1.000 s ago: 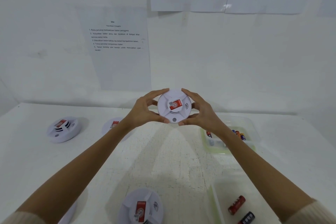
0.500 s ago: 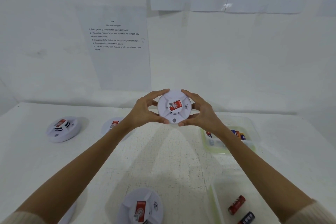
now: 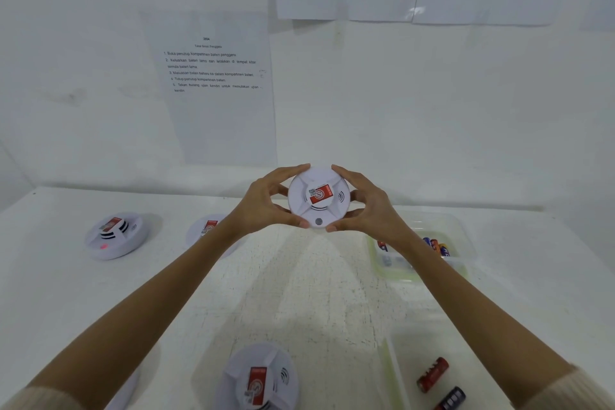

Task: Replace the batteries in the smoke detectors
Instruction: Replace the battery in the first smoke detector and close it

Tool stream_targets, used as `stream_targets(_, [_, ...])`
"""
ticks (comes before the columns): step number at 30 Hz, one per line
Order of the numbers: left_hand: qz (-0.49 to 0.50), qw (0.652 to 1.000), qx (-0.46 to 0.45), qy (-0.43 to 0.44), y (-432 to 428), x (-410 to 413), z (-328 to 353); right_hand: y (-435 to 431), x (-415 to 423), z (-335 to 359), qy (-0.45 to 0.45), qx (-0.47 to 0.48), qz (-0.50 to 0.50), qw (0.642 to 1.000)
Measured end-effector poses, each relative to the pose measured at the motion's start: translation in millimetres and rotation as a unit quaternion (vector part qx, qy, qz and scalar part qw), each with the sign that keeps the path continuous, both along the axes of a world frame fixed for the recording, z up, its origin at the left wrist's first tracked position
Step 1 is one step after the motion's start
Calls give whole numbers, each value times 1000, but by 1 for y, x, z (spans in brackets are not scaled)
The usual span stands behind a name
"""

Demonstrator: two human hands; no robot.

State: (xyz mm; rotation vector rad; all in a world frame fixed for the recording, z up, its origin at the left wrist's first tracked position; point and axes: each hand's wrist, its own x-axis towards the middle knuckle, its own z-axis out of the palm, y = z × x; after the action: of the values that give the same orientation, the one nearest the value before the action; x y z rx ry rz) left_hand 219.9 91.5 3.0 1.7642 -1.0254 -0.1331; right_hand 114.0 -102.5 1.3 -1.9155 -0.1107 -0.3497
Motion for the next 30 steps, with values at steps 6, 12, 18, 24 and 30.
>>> stream_targets(6, [0,1000,4,-4,-1,-1,2,-1,-1,0,0,-1,0,1000])
stream_targets(12, [1,1000,3,-6,-1,-4,4,-1,-2,1,0,-1,-1,1000])
stream_targets(18, [4,1000,5,-12,1,-5,5,1,-3,2,1,-3,0,1000])
stream_targets(24, [8,1000,4,-14,3,-7,6,3,-4,4,-4,-11,-1,1000])
stream_targets(30, [4,1000,-2,-12,5,-9,7,4,-6,6,-14,-30,-9,999])
